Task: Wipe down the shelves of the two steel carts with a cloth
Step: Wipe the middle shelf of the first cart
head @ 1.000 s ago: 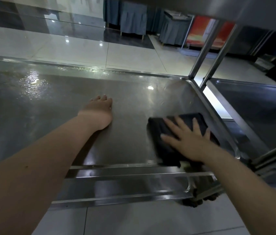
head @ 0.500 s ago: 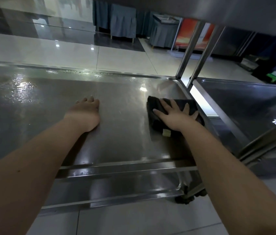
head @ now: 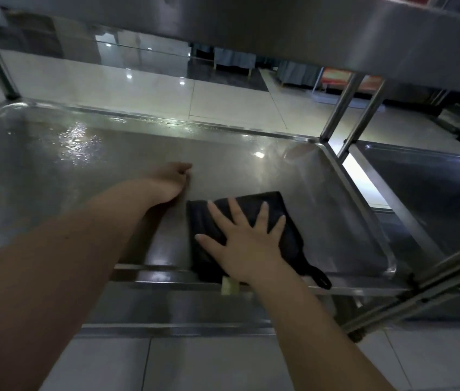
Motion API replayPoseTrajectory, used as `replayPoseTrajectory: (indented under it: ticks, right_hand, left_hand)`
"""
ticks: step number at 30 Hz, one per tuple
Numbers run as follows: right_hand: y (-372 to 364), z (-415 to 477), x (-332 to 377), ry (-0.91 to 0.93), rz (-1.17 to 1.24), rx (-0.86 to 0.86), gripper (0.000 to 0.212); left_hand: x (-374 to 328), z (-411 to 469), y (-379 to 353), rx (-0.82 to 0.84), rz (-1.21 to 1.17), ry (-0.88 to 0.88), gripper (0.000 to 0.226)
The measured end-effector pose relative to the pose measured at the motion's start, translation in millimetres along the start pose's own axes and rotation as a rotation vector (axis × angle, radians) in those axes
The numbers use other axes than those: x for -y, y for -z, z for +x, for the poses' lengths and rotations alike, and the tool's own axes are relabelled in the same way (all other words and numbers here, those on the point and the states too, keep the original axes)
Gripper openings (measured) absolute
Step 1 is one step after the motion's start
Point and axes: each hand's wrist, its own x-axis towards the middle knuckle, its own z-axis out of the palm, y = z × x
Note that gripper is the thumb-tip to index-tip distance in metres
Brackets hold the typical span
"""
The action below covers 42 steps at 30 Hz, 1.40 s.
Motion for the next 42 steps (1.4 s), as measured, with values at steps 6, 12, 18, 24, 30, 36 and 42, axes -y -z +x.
replayPoseTrajectory:
  ticks: [6, 12, 18, 24, 30, 36, 42]
  right_hand:
    - [2.1, 17.8, 26.8, 0.043, -0.001, 0.071, 0.074]
    - [13.2, 13.9, 25.3, -0.077, -0.019, 0.169, 0.092]
    - [8.2, 10.6, 21.8, -0.024, -0.017, 0.074, 0.083]
    - [8.0, 10.0, 24.0, -0.079, -0.049, 0.041, 0.071]
    - [2.7, 6.4, 44.5, -0.269, -0.013, 0.032, 0.083]
    - [3.3, -2.1, 114.7, -0.467, 0.042, 0.106, 0.084]
    - [-0.8, -7.8, 149.7, -0.387, 0.076, 0.108, 0.07]
  left_hand:
    - [49.9, -40.3, 40.3, -0.07, 0.127, -0.037, 0.046]
    - [117.7, -89.5, 73.2, 0.002, 0.36, -0.01, 0.05]
    - [161.3, -97.3, 107.2, 0.074, 0.517, 0.114, 0.054]
    - [198.2, -87.5, 123.6, 0.058, 0.515, 0.043, 0.058]
    - [229.0, -73.5, 109.8, 0.016, 0.482, -0.098, 0.06]
    - [232.3, -76.2, 109.4, 0.011, 0.466, -0.13, 0.067]
    - [235.0, -72.7, 107.8, 0.014, 0.459, -0.131, 0.07]
